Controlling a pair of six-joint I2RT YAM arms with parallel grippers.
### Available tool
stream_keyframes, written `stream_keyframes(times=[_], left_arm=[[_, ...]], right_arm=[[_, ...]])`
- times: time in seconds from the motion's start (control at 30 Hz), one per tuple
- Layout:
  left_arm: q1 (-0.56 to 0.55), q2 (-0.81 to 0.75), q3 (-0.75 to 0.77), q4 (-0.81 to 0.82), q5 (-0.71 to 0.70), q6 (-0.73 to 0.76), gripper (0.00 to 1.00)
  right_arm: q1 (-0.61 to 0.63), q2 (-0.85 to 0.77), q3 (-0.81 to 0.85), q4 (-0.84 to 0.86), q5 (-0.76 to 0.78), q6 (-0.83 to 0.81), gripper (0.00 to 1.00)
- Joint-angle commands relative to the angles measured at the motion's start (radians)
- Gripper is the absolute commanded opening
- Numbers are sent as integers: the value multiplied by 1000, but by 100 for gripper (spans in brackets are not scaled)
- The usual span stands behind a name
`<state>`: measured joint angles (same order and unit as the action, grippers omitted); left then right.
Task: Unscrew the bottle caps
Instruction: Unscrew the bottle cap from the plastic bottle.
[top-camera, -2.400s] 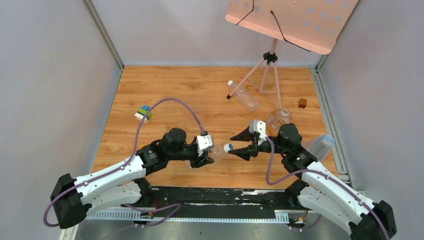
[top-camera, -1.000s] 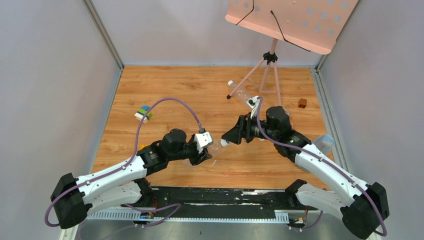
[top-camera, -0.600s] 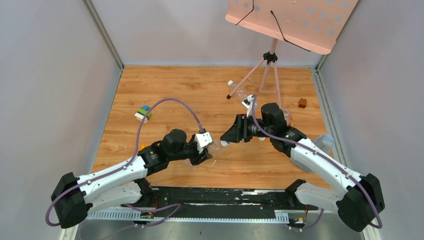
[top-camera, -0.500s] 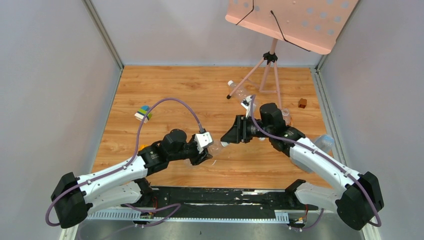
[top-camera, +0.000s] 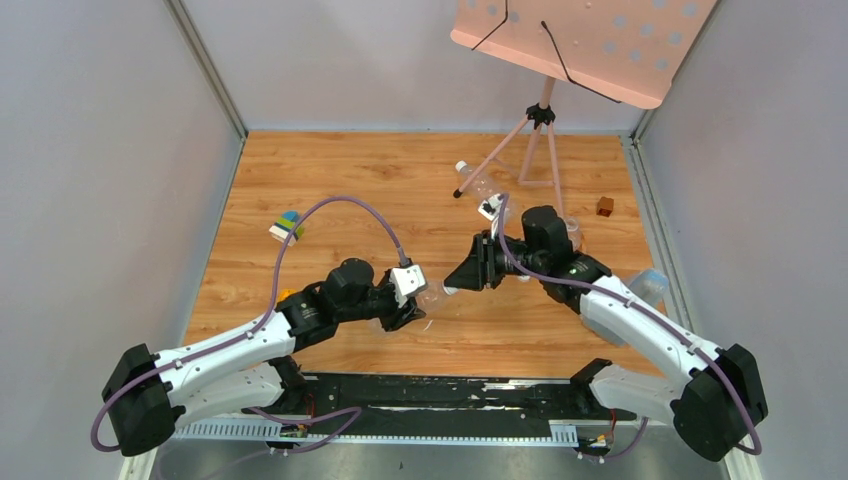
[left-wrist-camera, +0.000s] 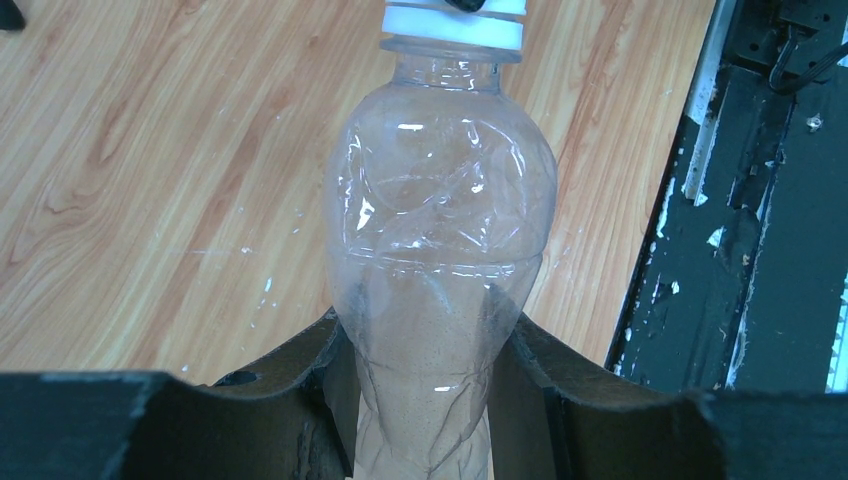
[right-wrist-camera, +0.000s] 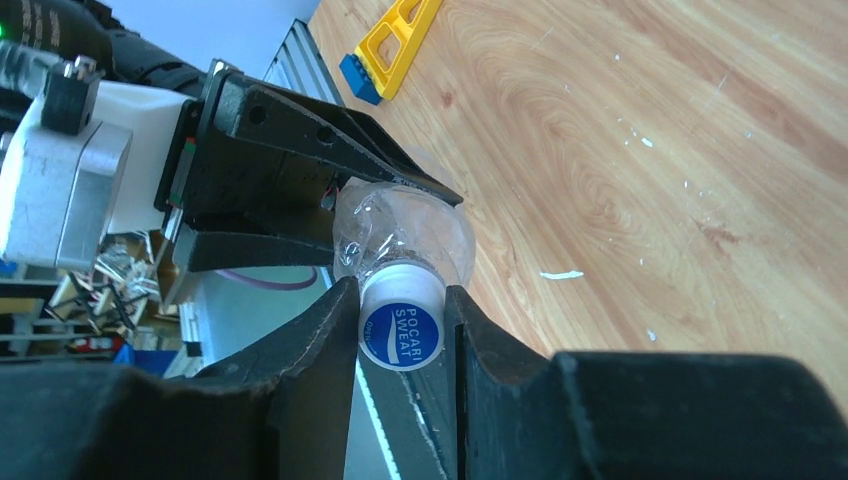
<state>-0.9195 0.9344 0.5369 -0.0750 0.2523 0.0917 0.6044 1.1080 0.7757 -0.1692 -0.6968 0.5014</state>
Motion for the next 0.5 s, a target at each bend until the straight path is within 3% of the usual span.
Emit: stream_keyframes(times=[0.0,0.23,0.43,0.47], left_arm=[[4,-4,13,42,13,0,2],[4,-14,14,39,28,8,2],[5,-16,15,32,57,14,2],[4,-16,16,33,66,14,3]], right_arm=[[1,-48,-22,120,-95,-142,0],[4,-138,-100,240,-192,-338,0],[12,-244,-230,361,-304,-620,0],[13,-259,-244,369,-311,-667,4]])
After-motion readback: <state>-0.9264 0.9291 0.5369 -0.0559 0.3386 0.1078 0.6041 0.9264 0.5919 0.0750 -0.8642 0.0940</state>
